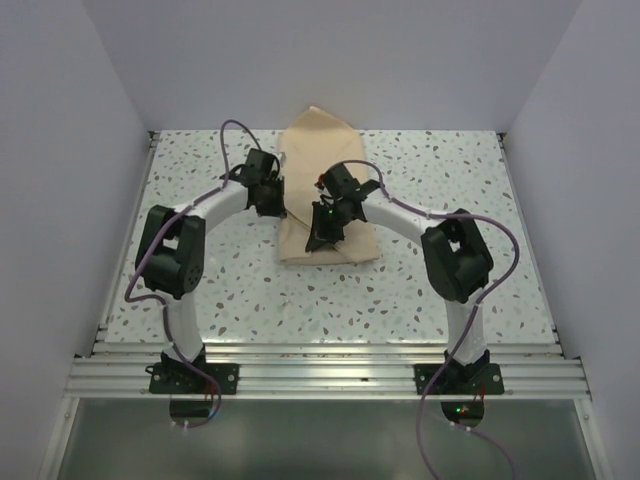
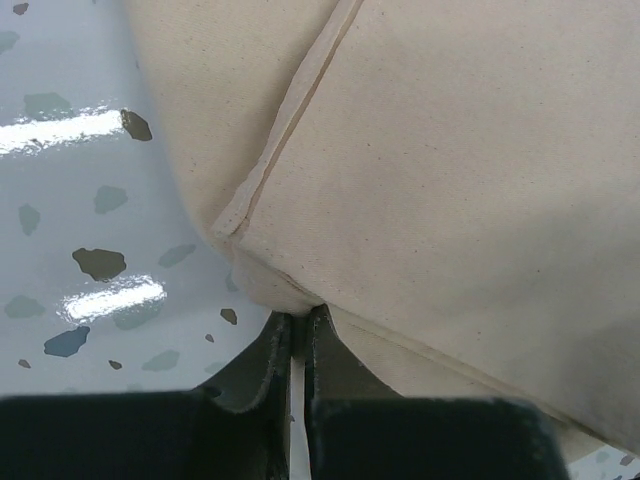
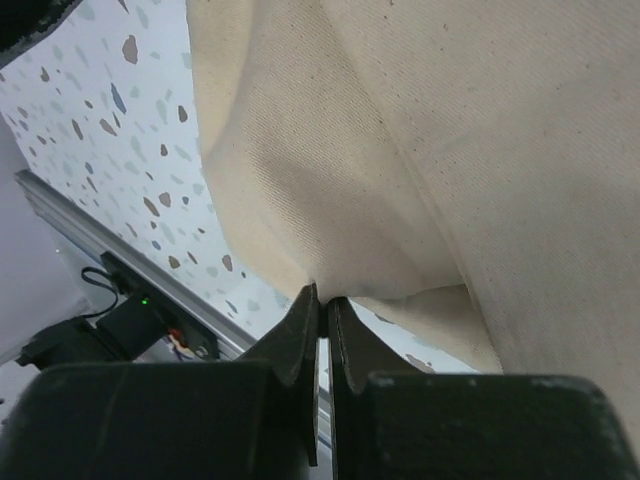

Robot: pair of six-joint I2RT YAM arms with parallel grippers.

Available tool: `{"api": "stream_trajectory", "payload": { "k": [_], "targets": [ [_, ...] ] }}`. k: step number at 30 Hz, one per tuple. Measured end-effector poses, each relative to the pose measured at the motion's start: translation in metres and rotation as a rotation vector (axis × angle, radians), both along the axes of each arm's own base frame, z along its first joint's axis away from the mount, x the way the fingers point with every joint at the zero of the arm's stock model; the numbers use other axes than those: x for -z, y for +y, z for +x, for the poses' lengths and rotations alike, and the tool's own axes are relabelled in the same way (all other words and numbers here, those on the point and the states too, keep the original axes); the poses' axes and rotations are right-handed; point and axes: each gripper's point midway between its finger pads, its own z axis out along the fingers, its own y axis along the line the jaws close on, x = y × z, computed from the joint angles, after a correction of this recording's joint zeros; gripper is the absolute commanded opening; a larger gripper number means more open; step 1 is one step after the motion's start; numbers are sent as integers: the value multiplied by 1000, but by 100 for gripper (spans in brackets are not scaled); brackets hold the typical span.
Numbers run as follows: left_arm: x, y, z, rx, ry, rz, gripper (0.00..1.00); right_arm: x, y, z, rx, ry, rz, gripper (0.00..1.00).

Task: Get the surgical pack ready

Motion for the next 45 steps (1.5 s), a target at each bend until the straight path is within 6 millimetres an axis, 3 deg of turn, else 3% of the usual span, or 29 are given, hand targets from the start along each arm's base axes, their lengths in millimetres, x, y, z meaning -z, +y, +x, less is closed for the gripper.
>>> {"api": "stream_trajectory", "payload": {
  "k": [12, 19, 24, 26, 27, 28, 31, 33, 38, 45],
  "targets": [
    [-1, -3, 8, 65, -30, 33, 0, -4, -19, 16, -12, -20, -40, 0],
    [-1, -4, 9, 75, -34, 38, 0, 19, -23, 16, -35, 30, -87, 0],
    [-2, -4, 9, 85, -35, 45, 0, 22, -24, 17, -40, 33, -100, 3],
    [-2, -4, 9, 87, -35, 46, 0, 22, -24, 16, -39, 35, -103, 8],
    [-2, -4, 9, 88, -34, 47, 0, 22, -24, 16, -39, 36, -104, 13],
    [-2, -4, 9, 89, -33, 47, 0, 21, -25, 17, -38, 35, -105, 24],
    [-2, -5, 10, 94, -29, 52, 0, 20, -30, 19, -28, 31, -137, 37],
    [-2, -5, 11, 96, -31, 54, 0, 17, -36, 22, -18, 27, -155, 40],
    [-2, -4, 16, 110, -41, 70, 0, -7, -60, 50, 56, 6, -154, 48],
    [-2, -3, 21, 129, -51, 92, 0, -37, -130, 100, 237, -60, -138, 52]
  ]
}}
